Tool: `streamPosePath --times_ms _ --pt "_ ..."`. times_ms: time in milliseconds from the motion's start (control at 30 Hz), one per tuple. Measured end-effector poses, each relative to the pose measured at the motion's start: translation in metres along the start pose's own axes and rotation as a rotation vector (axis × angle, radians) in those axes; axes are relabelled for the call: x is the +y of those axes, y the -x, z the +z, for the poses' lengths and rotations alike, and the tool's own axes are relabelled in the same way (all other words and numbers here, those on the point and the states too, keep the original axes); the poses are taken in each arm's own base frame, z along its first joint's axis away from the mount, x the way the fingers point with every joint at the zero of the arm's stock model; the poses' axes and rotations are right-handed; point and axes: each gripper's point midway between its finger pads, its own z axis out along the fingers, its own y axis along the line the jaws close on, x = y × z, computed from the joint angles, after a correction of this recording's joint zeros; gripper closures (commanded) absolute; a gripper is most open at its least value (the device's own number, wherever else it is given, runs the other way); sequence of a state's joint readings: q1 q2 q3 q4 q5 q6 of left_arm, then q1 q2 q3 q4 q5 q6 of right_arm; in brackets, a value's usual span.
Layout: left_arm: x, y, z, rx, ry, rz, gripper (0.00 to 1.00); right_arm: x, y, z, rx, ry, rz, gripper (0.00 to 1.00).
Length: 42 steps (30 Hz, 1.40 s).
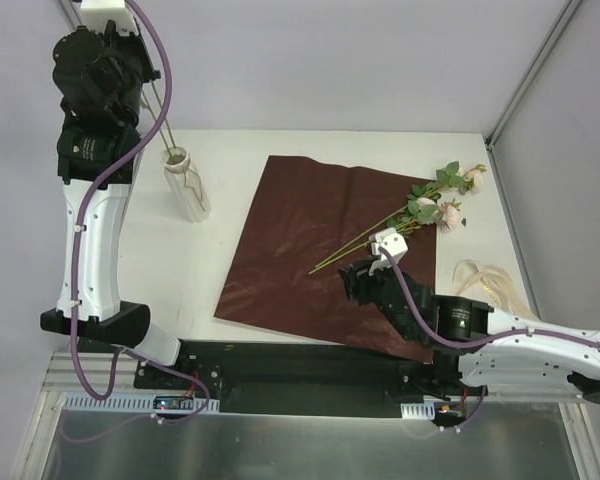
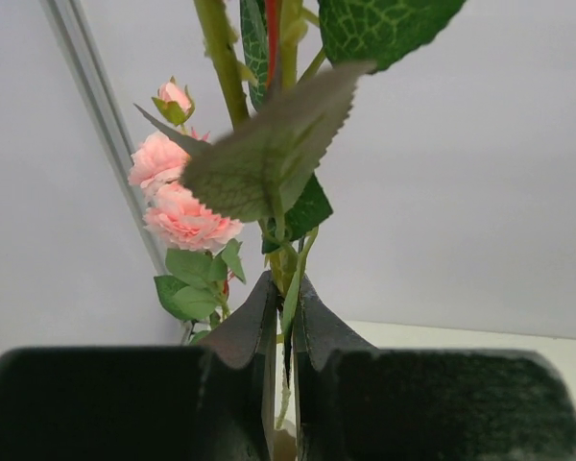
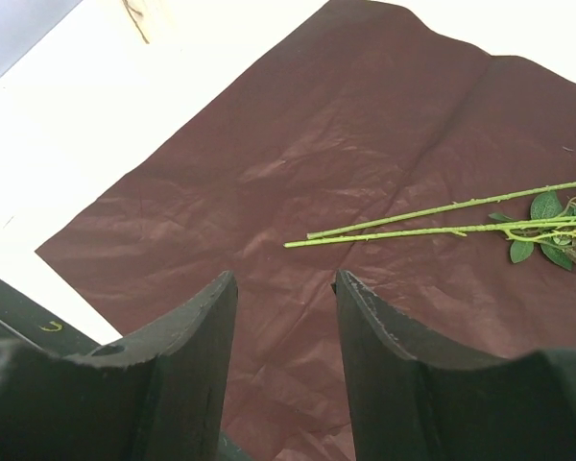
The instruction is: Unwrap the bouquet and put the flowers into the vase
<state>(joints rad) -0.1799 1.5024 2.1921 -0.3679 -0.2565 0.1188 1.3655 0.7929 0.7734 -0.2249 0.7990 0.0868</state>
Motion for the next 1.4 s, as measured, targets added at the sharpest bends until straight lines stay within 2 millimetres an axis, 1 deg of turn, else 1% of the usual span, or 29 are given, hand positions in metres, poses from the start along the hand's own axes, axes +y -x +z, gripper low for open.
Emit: streamPosePath --times_ms 100,300,400,633,667,700,767,900,967,1000,1033,1067,1133,1167,1233,1267,1333,1367,1400 --pt "0.004 -0.009 0.005 0.026 0.020 0.014 1.00 0.000 -0.002 0.001 0.005 -0.005 -0.008 0.52" --pt "0.009 -0.016 0.007 0.041 0.041 0.016 1.00 0.000 -0.005 0.003 0.016 -0.015 -0.022 0.52" --pt "0.014 -0.028 0.010 0.069 0.062 0.020 1.00 0.000 -0.006 0.004 0.019 -0.017 -0.027 0.52" --pt "0.017 -0.069 0.018 0.158 0.088 0.021 0.99 0.001 -0.009 0.006 0.028 -0.020 -0.036 0.52" --pt "0.017 -0.077 0.020 0.174 0.091 0.020 0.99 0.001 -0.010 0.006 0.030 -0.021 -0.038 0.52" --pt "0.016 -0.086 0.021 0.192 0.092 0.021 0.95 0.001 -0.011 0.007 0.032 -0.022 -0.040 0.52" --pt "0.017 -0.100 0.022 0.222 0.099 0.022 0.92 0.002 -0.013 0.008 0.038 -0.024 -0.046 0.52" --pt "0.018 -0.126 0.028 0.265 0.110 0.024 0.93 0.002 -0.015 0.009 0.046 -0.026 -0.049 0.52" --pt "0.020 -0.140 0.030 0.288 0.116 0.030 0.92 0.002 -0.016 0.009 0.049 -0.025 -0.045 0.52" --pt "0.020 -0.147 0.031 0.301 0.118 0.033 0.90 0.003 -0.016 0.009 0.049 -0.026 -0.042 0.52" --pt "0.022 -0.155 0.033 0.315 0.122 0.037 0.83 0.002 -0.017 0.009 0.051 -0.027 -0.039 0.53" --pt "0.022 -0.162 0.035 0.328 0.125 0.039 0.79 0.003 -0.017 0.009 0.051 -0.027 -0.034 0.53" --pt "0.023 -0.179 0.038 0.359 0.130 0.043 0.75 0.003 -0.017 0.008 0.051 -0.027 -0.025 0.52" --pt "0.024 -0.185 0.039 0.370 0.135 0.043 0.66 0.003 -0.017 0.008 0.052 -0.027 -0.022 0.53" --pt "0.024 -0.199 0.039 0.400 0.136 0.044 0.58 0.003 -0.017 0.008 0.052 -0.027 -0.015 0.53" --pt "0.023 -0.204 0.039 0.410 0.136 0.043 0.49 0.003 -0.017 0.008 0.052 -0.028 -0.012 0.52" --pt "0.023 -0.210 0.038 0.422 0.136 0.042 0.38 0.003 -0.017 0.008 0.052 -0.028 -0.008 0.52" --pt "0.023 -0.210 0.038 0.423 0.136 0.040 0.29 0.003 -0.017 0.008 0.052 -0.028 -0.006 0.53" --pt "0.022 -0.210 0.038 0.420 0.136 0.036 0.26 0.003 -0.017 0.007 0.053 -0.028 -0.006 0.52"
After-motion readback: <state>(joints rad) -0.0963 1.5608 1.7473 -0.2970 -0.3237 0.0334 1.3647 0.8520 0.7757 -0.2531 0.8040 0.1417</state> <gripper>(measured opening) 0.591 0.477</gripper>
